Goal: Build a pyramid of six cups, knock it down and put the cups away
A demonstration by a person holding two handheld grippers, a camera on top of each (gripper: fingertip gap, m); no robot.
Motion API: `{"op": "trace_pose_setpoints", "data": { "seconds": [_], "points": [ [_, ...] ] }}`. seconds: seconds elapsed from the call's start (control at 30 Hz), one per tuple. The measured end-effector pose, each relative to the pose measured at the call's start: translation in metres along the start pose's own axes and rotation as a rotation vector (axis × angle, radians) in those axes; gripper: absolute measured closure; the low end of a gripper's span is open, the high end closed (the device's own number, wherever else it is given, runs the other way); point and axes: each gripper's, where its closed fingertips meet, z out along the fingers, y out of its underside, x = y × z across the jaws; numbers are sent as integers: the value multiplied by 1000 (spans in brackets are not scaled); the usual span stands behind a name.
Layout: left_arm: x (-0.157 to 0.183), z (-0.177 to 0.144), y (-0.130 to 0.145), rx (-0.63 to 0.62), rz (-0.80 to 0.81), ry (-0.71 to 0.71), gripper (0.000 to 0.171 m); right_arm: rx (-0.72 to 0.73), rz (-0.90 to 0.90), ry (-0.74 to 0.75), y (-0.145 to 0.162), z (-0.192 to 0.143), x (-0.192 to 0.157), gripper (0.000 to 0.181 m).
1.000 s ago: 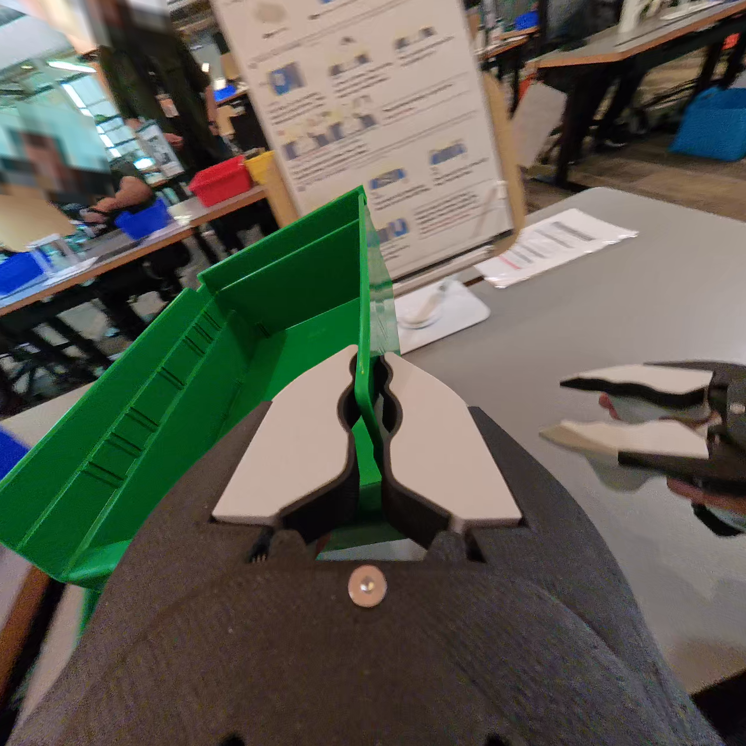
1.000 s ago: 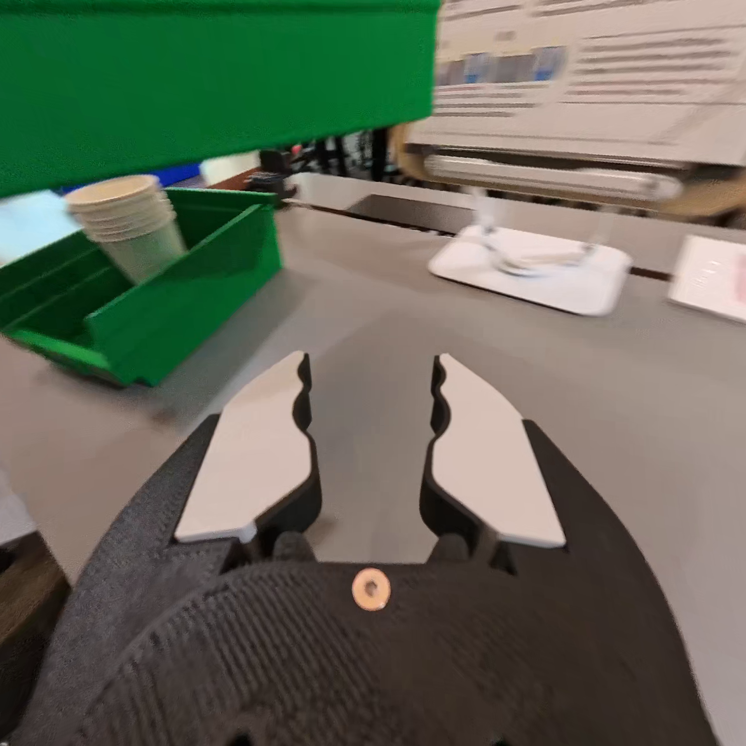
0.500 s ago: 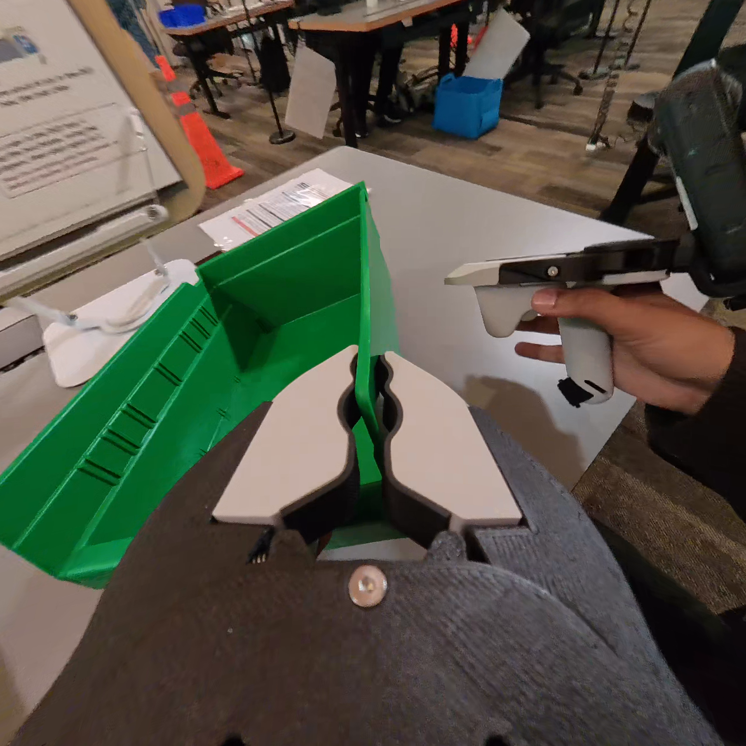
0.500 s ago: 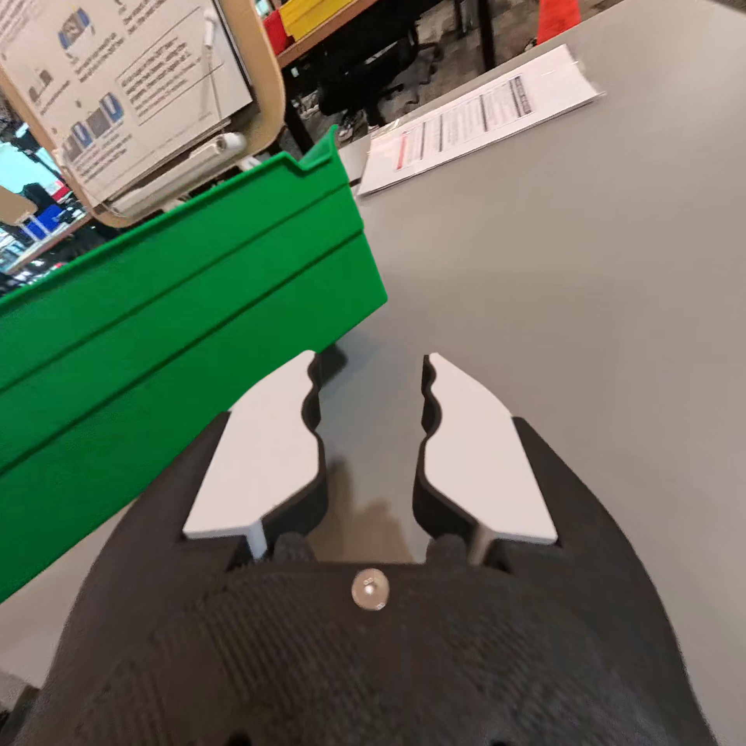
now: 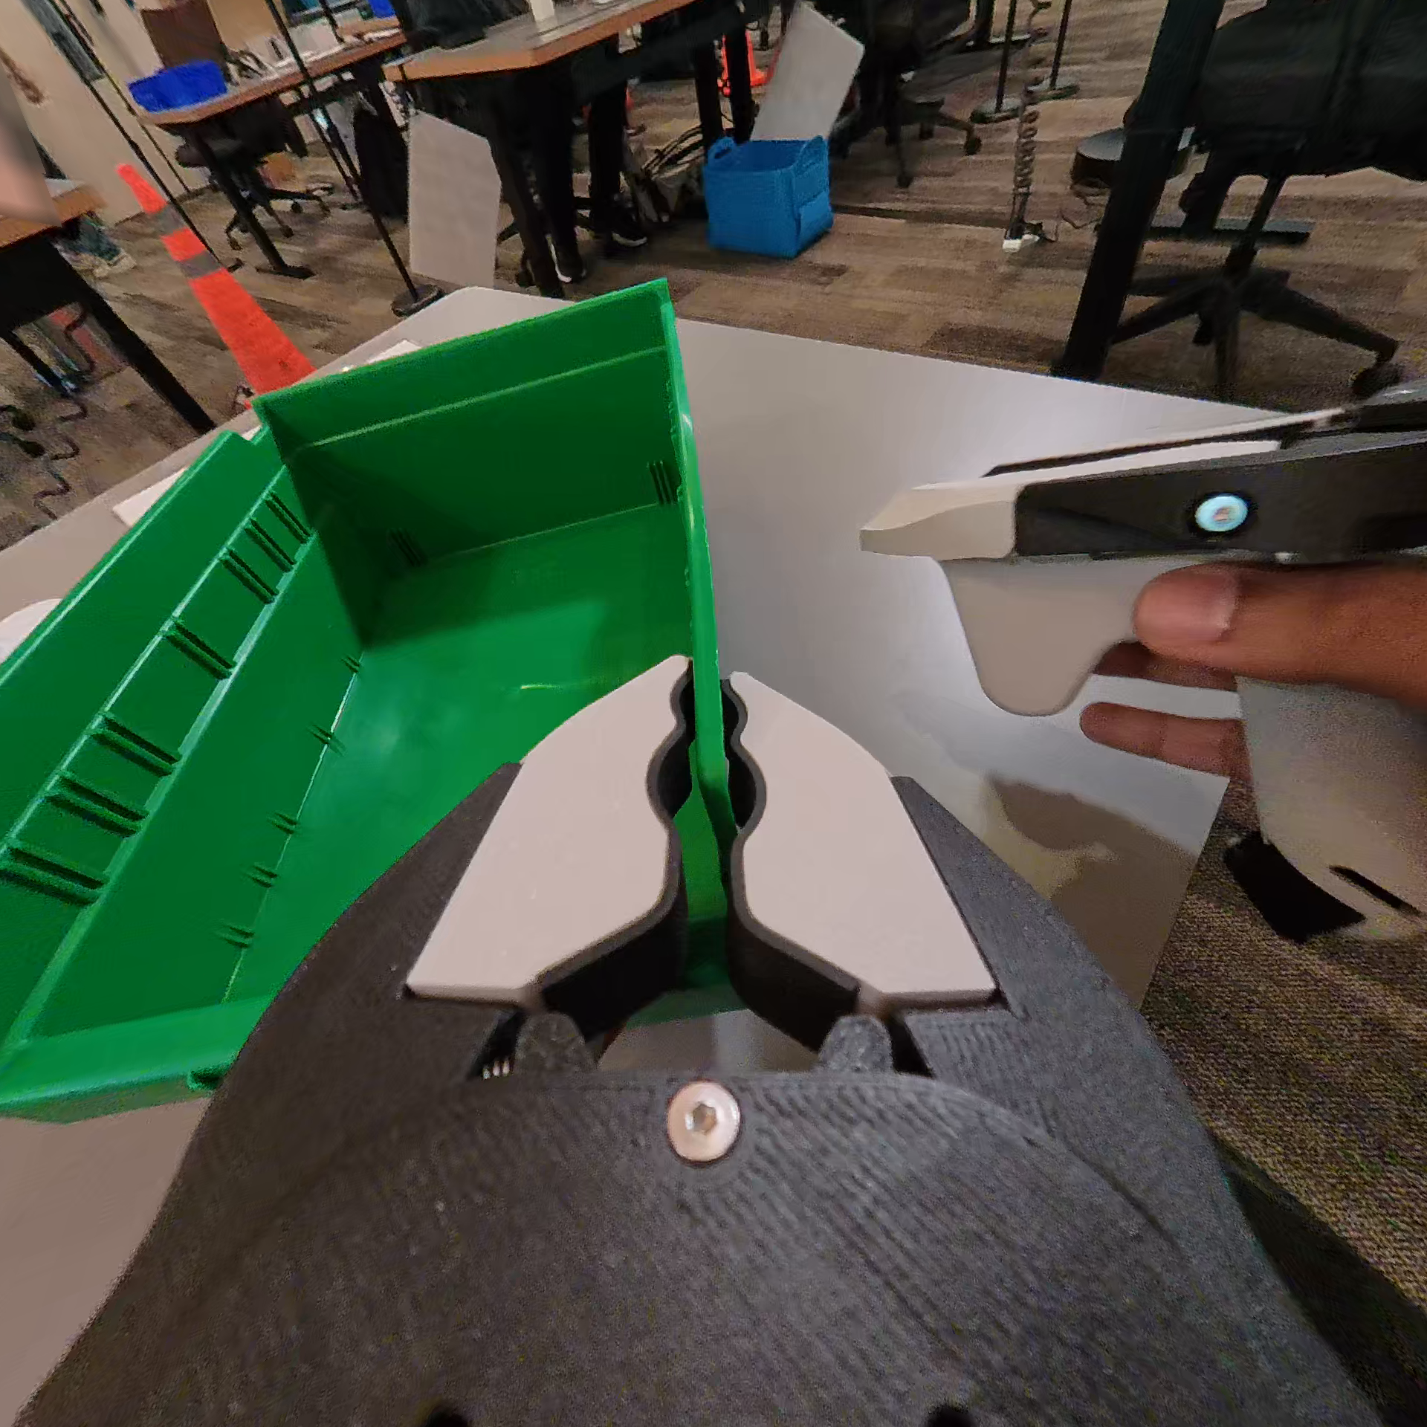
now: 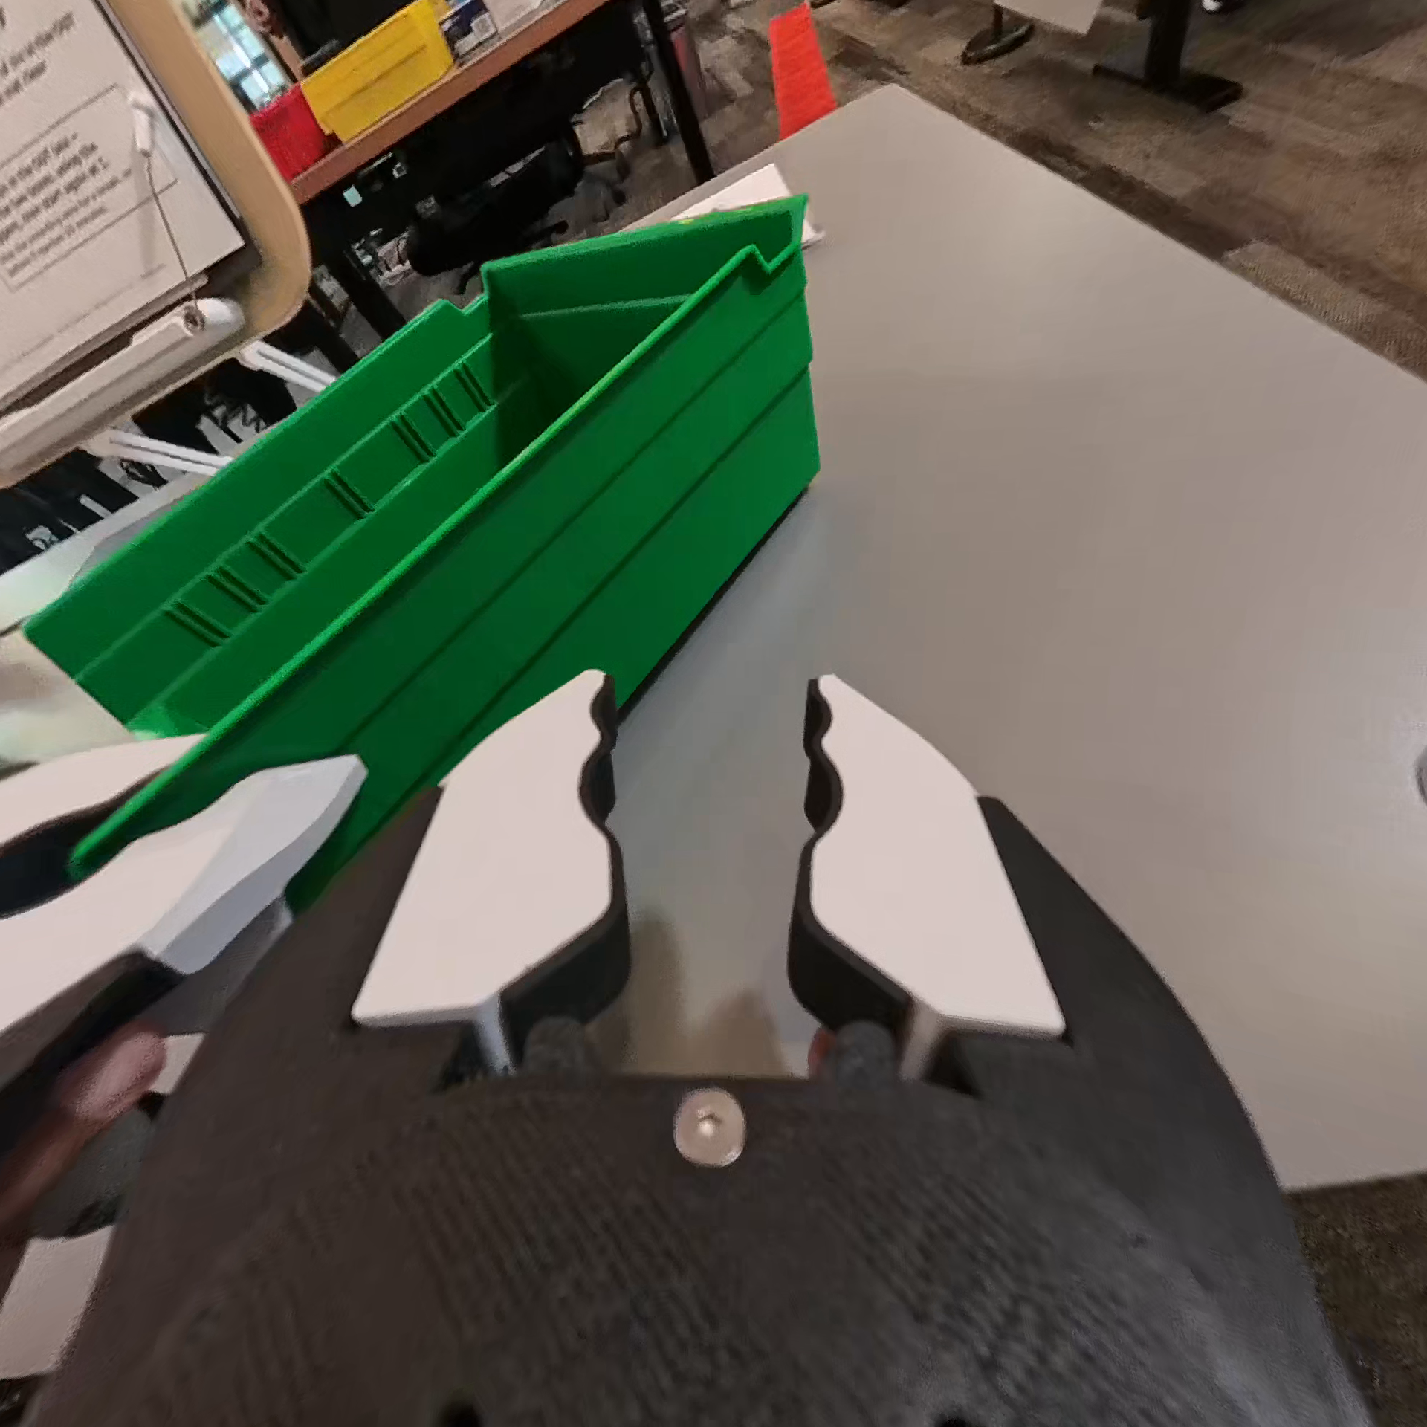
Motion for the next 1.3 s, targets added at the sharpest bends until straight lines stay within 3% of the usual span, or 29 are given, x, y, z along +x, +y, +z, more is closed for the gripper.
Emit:
{"op": "trace_pose_setpoints", "data": {
  "seconds": [0.17, 0.3, 0.43, 0.57, 0.7, 0.83, 0.87, 0.93, 1.0, 1.03, 1.13, 1.23, 1.3],
  "points": [
    [14, 15, 11, -53, 8, 35, 167, 31, 33, 56, -3, -18, 22, 134],
    [15, 14, 14, -53, 48, 22, 167, 28, 9, 57, -2, -22, 20, 131],
    [13, -1, 8, -25, 27, 65, 163, 40, -104, 11, -1, -25, -9, 120],
    [6, -38, 4, -23, -10, 171, 157, 106, -206, -66, -4, -30, -61, 107],
    [-50, -85, 10, 10, -39, 79, 161, 134, -273, -129, 11, -36, -109, 91],
    [-142, -133, 70, -18, -222, -184, 162, 56, -298, -115, 38, -18, -125, 87],
    [-160, -142, 89, -24, -291, -229, 162, 50, -309, -82, 38, -11, -121, 93],
    [-183, -149, 115, -56, -391, -242, 161, 59, -332, -18, 30, 4, -105, 121],
    [-202, -152, 130, -93, -443, -266, 161, 38, -347, -26, 21, 19, -89, 123],
    [-208, -153, 133, -95, -453, -268, 161, 23, -328, -32, 16, 25, -79, 127],
    [-217, -162, 133, -88, -440, -266, 163, 30, -367, 13, -12, 36, -25, 162],
    [-227, -172, 134, -75, -419, -301, 164, 34, -388, 76, -39, 43, 35, 175],
    [-231, -177, 136, -78, -420, -328, 165, 43, -324, 61, -50, 46, 58, 175]
  ]
}}
